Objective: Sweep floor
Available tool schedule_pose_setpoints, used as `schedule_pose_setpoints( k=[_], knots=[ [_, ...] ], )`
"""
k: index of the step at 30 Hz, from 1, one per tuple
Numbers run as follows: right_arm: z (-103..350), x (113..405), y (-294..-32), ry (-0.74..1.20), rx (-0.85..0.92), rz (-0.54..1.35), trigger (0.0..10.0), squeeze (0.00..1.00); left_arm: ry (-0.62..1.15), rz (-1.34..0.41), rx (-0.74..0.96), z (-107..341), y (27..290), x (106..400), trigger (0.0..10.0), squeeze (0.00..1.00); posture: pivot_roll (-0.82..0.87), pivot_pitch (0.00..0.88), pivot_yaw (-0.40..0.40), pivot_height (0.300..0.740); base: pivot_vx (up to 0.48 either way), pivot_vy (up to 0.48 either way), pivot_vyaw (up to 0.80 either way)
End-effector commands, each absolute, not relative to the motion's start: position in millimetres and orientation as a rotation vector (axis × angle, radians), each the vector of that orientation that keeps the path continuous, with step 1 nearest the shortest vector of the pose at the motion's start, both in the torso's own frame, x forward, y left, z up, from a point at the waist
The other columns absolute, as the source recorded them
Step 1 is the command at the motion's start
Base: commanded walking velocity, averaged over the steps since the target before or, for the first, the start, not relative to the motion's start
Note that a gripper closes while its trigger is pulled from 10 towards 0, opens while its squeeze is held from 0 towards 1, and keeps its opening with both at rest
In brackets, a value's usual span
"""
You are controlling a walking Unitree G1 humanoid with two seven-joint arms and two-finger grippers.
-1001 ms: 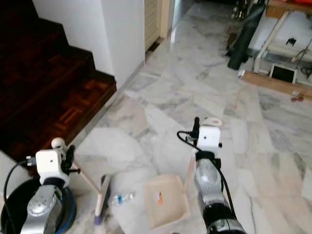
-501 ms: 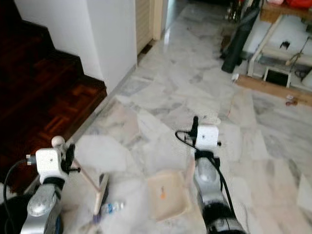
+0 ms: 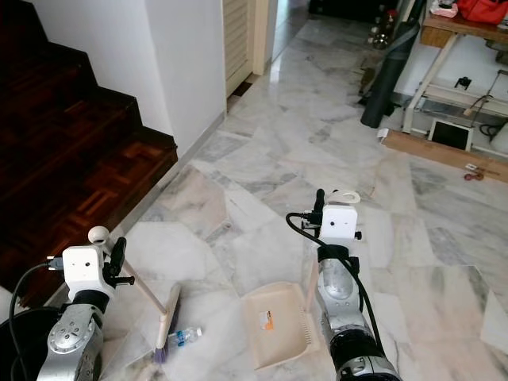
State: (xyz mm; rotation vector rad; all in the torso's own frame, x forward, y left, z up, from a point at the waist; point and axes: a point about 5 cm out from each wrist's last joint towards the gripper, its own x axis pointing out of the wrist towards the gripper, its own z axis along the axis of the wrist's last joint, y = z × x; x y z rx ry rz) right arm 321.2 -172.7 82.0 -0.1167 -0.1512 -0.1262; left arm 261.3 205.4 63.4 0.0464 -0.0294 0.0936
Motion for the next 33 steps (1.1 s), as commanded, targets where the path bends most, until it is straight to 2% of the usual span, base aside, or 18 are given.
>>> schedule_pose_setpoints(
  k=[1,15,33],
  knots=[
    [90.7,326.2,-173.9,-0.180,-0.105,-0.134,10.0,0.00,-0.025,0.095,0.045,63.3,206.5,260.6,10.0,0.00,0.11,0.094,-0.046,0.740,0.000,0.480,0.00],
    [90.4,325.9,-174.4,-0.181,-0.112,-0.135,10.0,0.00,-0.022,0.093,0.050,63.2,206.5,260.9,10.0,0.00,0.11,0.102,-0.043,0.740,0.000,0.474,0.00],
    [88.9,325.5,-174.3,-0.172,-0.114,-0.142,10.0,0.00,-0.022,0.088,0.059,64.7,206.5,261.4,10.0,0.00,0.11,0.121,-0.042,0.740,0.000,0.000,0.00]
  ],
)
